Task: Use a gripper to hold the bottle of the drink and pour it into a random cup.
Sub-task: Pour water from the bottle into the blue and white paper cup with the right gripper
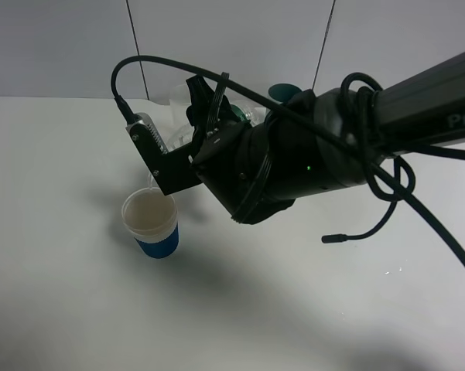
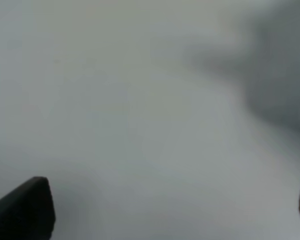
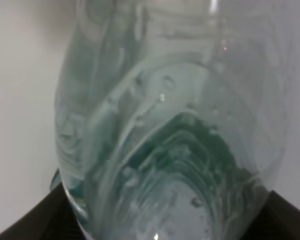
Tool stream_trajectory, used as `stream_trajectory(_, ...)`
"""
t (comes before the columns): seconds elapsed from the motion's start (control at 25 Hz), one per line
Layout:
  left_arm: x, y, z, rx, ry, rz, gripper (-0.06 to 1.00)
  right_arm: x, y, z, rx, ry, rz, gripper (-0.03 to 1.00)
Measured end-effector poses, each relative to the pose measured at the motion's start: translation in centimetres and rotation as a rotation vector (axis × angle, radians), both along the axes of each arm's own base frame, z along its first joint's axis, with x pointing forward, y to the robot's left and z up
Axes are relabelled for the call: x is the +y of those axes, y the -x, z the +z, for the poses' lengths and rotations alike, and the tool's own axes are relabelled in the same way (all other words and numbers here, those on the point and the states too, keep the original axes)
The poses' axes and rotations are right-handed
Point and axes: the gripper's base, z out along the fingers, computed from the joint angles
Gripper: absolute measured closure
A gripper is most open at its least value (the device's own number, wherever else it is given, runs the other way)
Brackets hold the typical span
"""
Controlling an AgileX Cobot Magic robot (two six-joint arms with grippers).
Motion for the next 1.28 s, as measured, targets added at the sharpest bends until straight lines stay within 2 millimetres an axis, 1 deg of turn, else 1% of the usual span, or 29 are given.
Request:
stream_trajectory(0.36,0.00,0.00,0.00,0.000,0.000,0.000,-0.05,0.02,0.01,-0.01,0.000,0.009,0.008,0.40)
stream_trajectory(0.76,0.00,0.00,0.00,0.000,0.000,0.000,-0.05,0.69,0.62,-0.21,0.028,-0.004,0.059,0.40)
stream_trajectory(1.28,0.00,0.00,0.00,0.000,0.000,0.000,-0.05,0.88,0.84,-0.20,0.013,0.063,0.107,0.40)
